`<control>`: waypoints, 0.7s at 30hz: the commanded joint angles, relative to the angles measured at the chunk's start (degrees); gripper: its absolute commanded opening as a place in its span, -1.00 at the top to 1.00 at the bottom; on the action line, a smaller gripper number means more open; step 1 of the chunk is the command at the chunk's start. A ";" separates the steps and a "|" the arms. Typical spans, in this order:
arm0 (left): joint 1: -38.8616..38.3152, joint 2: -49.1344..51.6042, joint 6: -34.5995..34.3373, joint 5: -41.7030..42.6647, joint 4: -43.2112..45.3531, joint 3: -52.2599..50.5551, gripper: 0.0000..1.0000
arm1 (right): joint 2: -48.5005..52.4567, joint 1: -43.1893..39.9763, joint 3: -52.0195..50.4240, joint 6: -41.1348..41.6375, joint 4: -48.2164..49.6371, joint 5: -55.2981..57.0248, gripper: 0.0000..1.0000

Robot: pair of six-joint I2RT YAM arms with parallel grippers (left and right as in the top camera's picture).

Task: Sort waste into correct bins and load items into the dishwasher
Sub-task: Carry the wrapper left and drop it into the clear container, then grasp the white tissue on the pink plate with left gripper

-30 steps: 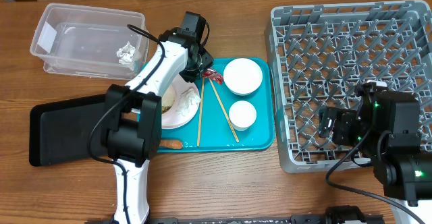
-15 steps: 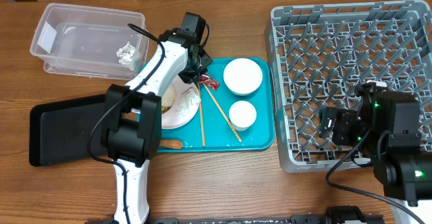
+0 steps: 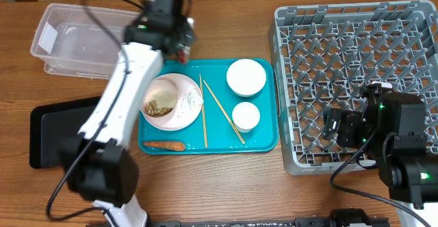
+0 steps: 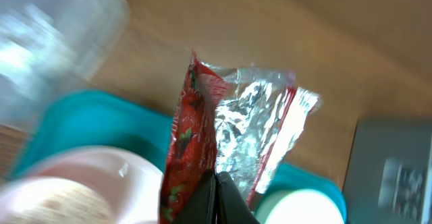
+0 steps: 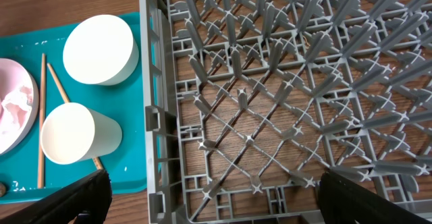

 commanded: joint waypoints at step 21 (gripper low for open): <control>15.65 -1.99 15.19 11.93 -9.64 1.86 -0.37 | -0.09 0.22 1.88 0.02 0.13 0.33 -1.00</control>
